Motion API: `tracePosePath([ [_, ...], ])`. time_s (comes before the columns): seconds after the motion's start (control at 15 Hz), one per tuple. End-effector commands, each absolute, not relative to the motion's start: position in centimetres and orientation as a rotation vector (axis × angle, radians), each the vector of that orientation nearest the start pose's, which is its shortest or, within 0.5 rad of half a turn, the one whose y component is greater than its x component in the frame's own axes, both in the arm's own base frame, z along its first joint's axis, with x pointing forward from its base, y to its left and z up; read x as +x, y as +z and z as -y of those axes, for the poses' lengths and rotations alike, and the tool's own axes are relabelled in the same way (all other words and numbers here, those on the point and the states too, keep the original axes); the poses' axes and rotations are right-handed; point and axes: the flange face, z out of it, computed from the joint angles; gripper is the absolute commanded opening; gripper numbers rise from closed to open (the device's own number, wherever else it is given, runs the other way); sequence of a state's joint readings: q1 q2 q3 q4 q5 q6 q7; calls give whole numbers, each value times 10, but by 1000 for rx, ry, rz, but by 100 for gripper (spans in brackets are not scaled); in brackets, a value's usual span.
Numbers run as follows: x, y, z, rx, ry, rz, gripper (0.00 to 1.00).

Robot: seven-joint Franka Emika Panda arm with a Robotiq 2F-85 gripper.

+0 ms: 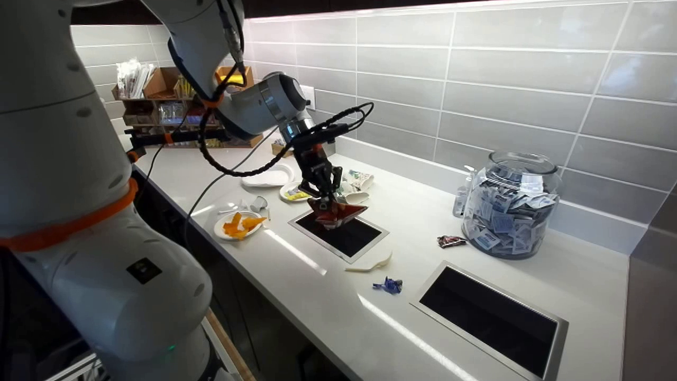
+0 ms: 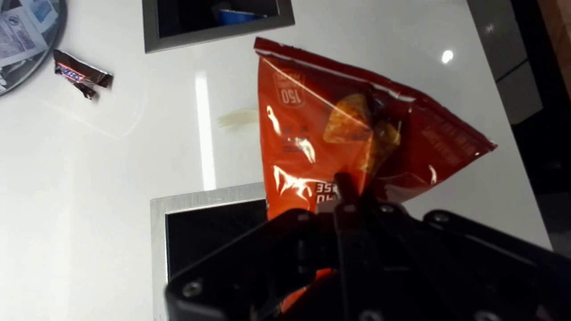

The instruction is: Empty the packet of doritos into the trash can on the left

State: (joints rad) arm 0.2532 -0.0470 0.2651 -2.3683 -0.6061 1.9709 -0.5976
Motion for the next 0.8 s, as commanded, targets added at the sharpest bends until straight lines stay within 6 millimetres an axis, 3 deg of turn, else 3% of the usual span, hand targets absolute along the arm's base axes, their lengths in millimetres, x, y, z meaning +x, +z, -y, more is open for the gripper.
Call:
tracePosePath([
  [0.0, 421, 330, -210, 1721, -584, -1738, 0],
  [0.73, 423, 325, -229, 1381, -679, -1715, 0],
])
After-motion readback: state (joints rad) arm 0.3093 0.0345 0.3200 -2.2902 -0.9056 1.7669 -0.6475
